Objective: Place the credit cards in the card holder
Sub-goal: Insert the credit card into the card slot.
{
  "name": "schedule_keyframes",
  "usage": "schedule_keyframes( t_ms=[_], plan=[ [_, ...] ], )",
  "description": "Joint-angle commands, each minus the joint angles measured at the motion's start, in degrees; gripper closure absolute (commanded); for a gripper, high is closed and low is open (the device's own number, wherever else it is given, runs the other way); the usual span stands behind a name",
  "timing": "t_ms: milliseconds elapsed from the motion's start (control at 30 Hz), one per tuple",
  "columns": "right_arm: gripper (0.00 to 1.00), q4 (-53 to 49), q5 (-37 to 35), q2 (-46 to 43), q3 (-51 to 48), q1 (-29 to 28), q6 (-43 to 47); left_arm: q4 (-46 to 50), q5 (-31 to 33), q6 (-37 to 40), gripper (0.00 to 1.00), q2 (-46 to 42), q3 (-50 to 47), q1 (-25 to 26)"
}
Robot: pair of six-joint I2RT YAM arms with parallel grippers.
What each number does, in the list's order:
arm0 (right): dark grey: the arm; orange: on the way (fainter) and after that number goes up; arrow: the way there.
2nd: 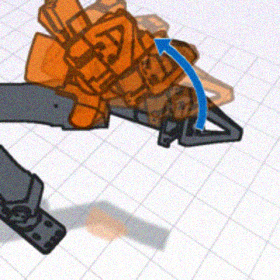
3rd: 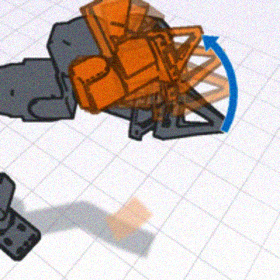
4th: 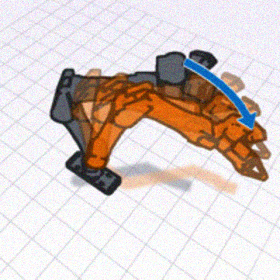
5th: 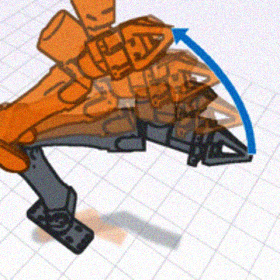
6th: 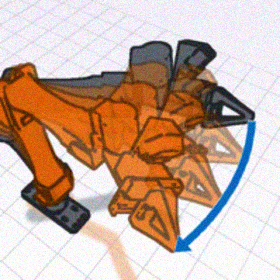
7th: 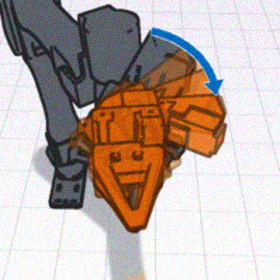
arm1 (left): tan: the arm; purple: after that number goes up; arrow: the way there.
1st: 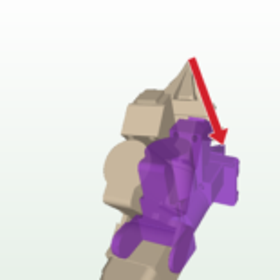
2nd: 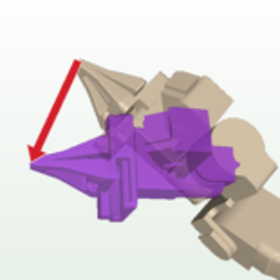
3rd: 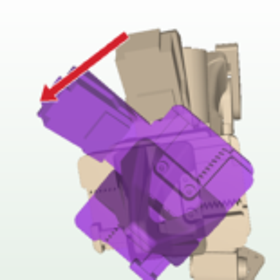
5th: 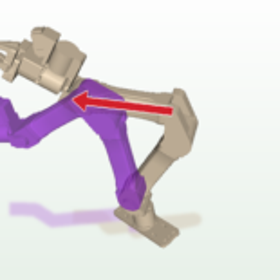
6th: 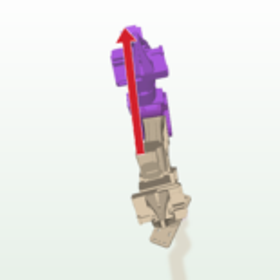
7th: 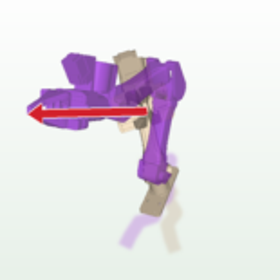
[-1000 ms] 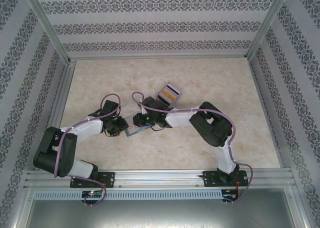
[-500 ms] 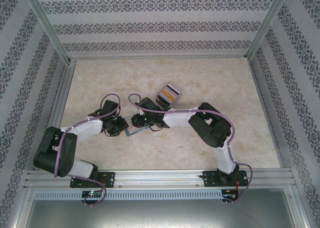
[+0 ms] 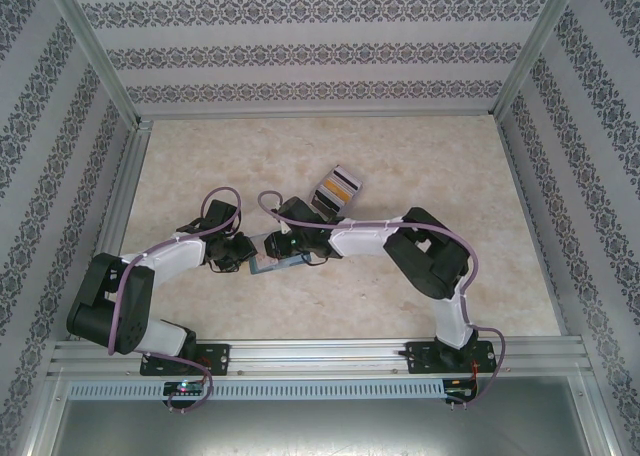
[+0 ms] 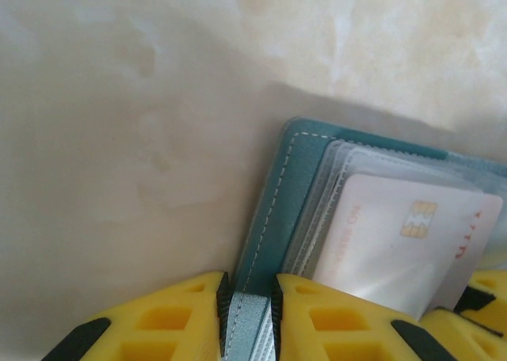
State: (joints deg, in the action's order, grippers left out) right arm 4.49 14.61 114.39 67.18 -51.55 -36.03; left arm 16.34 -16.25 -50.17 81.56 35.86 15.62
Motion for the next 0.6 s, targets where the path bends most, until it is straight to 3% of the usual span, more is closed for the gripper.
schedule_keyframes(
  t_ms=[0, 567],
  plan=[
    [0.72, -0.7, 1.9, -2.8, -0.7, -1.0, 1.0, 2.1, 1.6, 0.3, 0.75, -1.5, 0.3, -0.2],
    [0.68, -0.5, 1.1, -10.7, -6.2, 2.2, 2.4, 3.7, 2.5, 0.5, 0.75, -2.8, 1.0, -0.3]
  ],
)
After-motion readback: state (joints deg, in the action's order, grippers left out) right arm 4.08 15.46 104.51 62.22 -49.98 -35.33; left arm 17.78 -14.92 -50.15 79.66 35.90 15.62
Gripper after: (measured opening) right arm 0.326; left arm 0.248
